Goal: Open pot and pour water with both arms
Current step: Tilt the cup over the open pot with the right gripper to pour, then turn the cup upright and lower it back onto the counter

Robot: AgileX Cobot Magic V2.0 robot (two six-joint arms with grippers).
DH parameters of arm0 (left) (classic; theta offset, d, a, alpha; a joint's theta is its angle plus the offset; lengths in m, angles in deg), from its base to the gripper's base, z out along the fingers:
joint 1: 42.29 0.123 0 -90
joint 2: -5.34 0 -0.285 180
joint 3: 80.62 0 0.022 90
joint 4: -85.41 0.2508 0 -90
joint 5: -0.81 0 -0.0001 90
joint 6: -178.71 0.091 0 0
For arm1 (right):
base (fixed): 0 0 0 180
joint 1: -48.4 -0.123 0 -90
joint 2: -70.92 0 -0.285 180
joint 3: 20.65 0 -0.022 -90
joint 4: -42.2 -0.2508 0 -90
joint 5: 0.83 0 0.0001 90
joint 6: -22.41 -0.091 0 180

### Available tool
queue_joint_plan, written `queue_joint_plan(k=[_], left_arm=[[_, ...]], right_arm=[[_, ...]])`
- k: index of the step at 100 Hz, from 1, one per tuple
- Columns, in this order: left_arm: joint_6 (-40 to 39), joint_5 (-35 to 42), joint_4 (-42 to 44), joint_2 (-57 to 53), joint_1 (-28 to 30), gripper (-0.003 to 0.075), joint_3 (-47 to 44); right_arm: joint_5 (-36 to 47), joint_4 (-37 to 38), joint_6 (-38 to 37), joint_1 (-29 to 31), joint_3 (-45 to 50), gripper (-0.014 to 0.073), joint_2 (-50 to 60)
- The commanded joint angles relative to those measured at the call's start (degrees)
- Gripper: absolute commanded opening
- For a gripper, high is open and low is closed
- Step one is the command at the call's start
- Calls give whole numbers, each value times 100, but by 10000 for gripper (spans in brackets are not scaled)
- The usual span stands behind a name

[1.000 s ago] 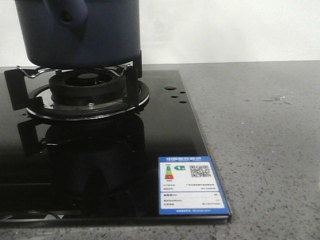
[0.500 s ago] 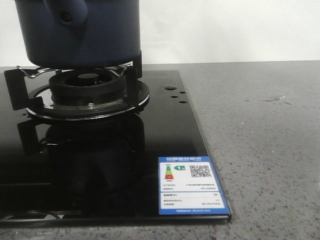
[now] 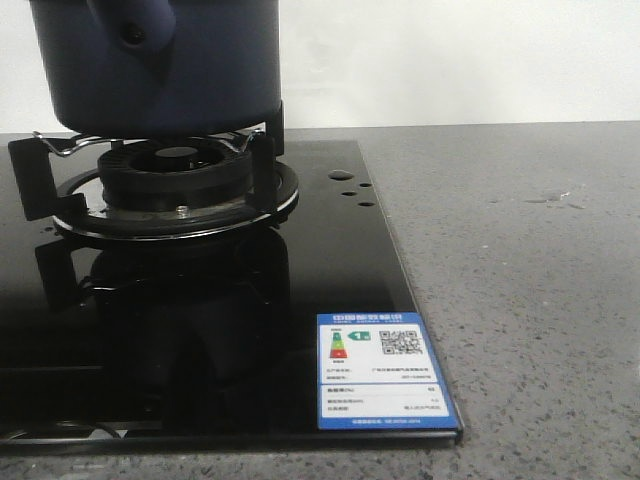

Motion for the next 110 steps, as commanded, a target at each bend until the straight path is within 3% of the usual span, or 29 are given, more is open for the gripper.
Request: queue_joint_plan(k=[1, 28, 69, 87, 110], left_arm=[[1, 589, 7, -117, 17, 370, 205], [1, 589, 7, -117, 17, 370, 205], [1, 589, 7, -117, 17, 370, 205], [1, 589, 7, -117, 17, 370, 205], [1, 625, 7, -117, 17, 370, 205]], right_arm=[[-66, 234, 12, -27, -235, 357, 284], [-173, 75, -306, -27, -235, 357, 284], [-691, -260, -3885, 75, -235, 356, 487], [-166, -582, -5438, 661, -21, 356, 923], [841, -582, -6494, 1854, 974, 356, 1662]])
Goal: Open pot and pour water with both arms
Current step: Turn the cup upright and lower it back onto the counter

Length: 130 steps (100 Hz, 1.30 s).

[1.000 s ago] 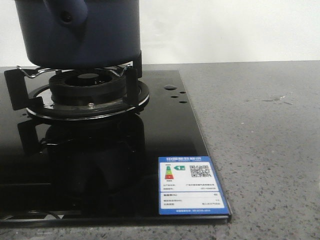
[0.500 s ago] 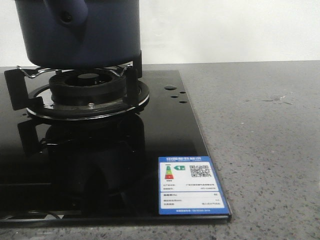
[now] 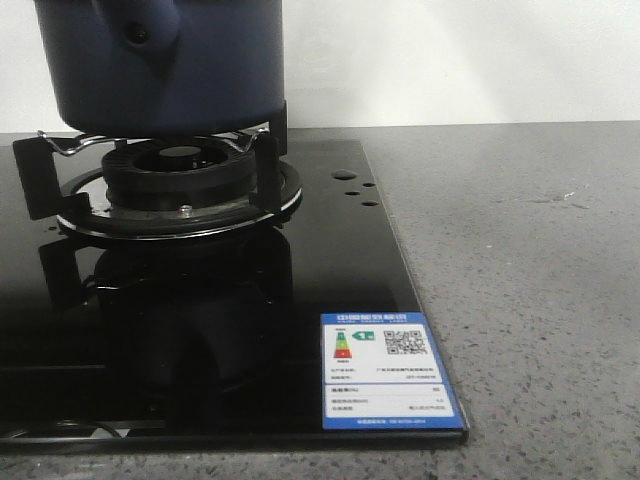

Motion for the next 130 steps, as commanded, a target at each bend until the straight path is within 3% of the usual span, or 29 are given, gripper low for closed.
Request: queue_joint_plan(k=[1, 29, 46, 61, 79, 90, 130], left_arm=[[1, 625, 7, -117, 17, 370, 205], [1, 635, 7, -117, 17, 370, 205], [1, 637, 7, -117, 17, 370, 205], [1, 637, 7, -117, 17, 370, 205], [1, 637, 7, -117, 17, 370, 205], [1, 649, 7, -117, 17, 370, 205], [1, 672, 7, -117, 17, 370, 205]], right_arm=[[496, 118, -449, 474, 206, 356, 474], [2552, 107, -1072, 2546, 1395, 356, 1256], [4101, -559, -1072, 3920, 1998, 355, 1363], [5122, -1548, -79, 4733, 2656, 353, 1351], [5587, -3190, 1589, 4956, 3585, 353, 1339], [5681, -3313, 2007, 4956, 3959, 353, 1276], [6708, -3477, 2330, 4956, 4046, 353, 228]])
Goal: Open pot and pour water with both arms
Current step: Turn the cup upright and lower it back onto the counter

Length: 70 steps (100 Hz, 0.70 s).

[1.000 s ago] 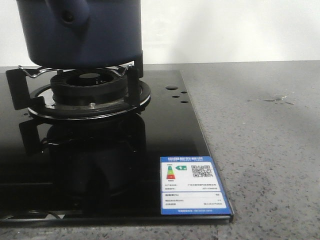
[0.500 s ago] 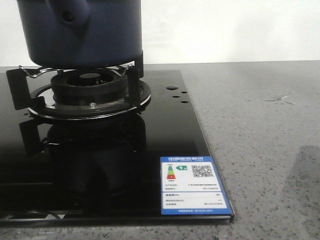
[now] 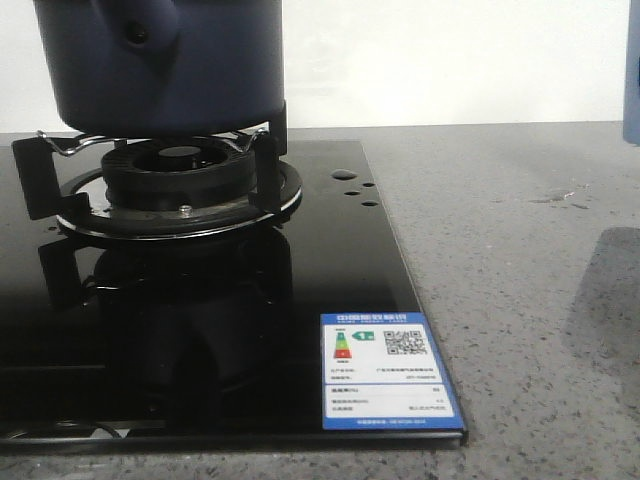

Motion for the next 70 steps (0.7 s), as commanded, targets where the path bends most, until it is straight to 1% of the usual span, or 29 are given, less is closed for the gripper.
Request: queue_joint_plan(k=[1, 8, 25, 43, 55, 70], left_arm=[[1, 672, 7, -117, 17, 370, 205], [1, 672, 7, -117, 17, 370, 205], [1, 672, 7, -117, 17, 370, 205], [1, 672, 7, -90, 17, 370, 205], [1, 672, 7, -90, 17, 370, 205], [1, 680, 7, -90, 17, 370, 205]], right_arm=[[550, -249, 175, 47, -142, 353, -70], [550, -249, 217, 47, -142, 353, -213], [682, -249, 615, 47, -142, 351, -394], [681, -249, 666, 47, -151, 351, -575], [868, -249, 668, 47, -151, 351, -718], [899, -249, 668, 47, -151, 351, -732]])
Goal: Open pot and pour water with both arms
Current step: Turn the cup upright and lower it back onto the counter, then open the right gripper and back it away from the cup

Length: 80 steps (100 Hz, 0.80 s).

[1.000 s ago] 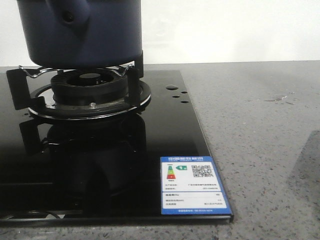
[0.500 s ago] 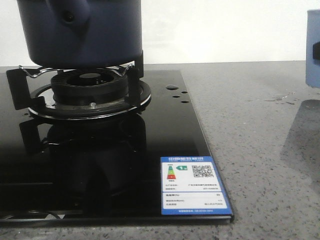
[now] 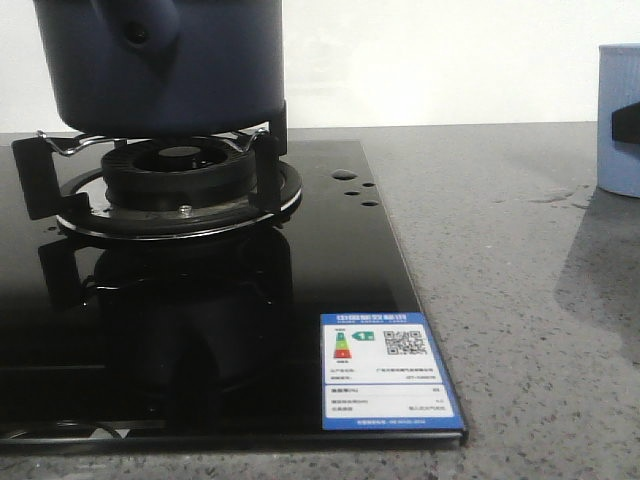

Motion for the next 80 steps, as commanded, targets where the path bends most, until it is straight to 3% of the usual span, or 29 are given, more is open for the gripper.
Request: queue_joint_plan(k=[1, 18, 35, 42, 57, 80], left_arm=[[1, 680, 7, -90, 17, 370, 205], [1, 680, 7, -90, 17, 370, 205], [1, 680, 7, -90, 17, 370, 205], [1, 680, 7, -90, 17, 370, 205], [1, 680, 7, -90, 17, 370, 205], [1, 748, -4, -90, -249, 370, 205]], right_arm=[[430, -175, 49, 47, -140, 351, 119], [222, -175, 49, 47, -140, 381, 119], [207, -175, -78, 47, -140, 603, 119], [207, -175, -171, 47, -140, 656, 133], [30, 72, -788, 47, -69, 659, 388], [-631, 208, -813, 47, 565, 659, 1252]])
